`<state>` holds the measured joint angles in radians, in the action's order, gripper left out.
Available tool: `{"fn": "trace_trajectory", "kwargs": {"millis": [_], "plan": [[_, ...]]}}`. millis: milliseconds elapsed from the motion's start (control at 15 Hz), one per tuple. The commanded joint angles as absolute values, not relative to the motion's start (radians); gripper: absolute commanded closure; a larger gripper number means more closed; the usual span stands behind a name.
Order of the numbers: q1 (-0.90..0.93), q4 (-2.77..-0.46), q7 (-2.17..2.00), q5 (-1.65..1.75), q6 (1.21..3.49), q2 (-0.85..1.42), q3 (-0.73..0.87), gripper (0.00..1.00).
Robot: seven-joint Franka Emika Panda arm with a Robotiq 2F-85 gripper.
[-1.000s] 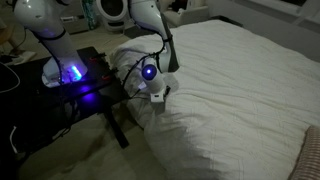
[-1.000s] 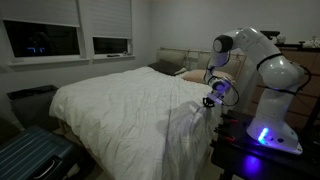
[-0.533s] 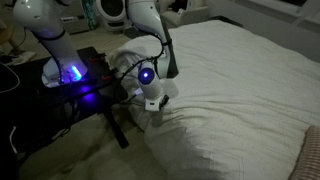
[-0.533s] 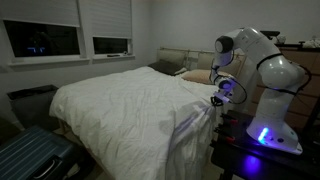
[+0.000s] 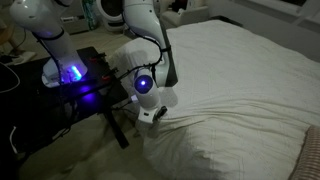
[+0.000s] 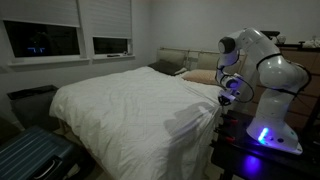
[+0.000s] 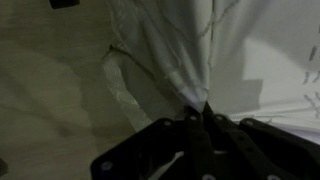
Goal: Make the bed
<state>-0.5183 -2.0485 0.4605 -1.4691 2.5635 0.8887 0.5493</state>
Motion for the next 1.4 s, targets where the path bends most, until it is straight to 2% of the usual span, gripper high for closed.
{"fn": "trace_trajectory", "kwargs": {"millis": [0, 200, 267, 333, 400, 733, 933, 1333], "plan": [[-0.551, -2.064, 0.36, -1.353, 2.62, 0.916, 0.575, 0.99], [-0.556, -2.056, 0.303, -1.298, 2.627, 0.921, 0.562, 0.99], [-0.555, -2.054, 0.286, -1.284, 2.633, 0.921, 0.559, 0.69], [-0.557, -2.051, 0.276, -1.276, 2.643, 0.919, 0.556, 0.68], [-0.561, -2.052, 0.266, -1.262, 2.678, 0.922, 0.555, 0.61], [-0.622, -2.047, 0.281, -1.223, 2.856, 0.887, 0.519, 0.23], [-0.646, -1.982, 0.458, -1.372, 2.992, 0.864, 0.462, 0.02], [-0.681, -1.778, 0.865, -1.725, 3.037, 0.841, 0.362, 0.0]]}}
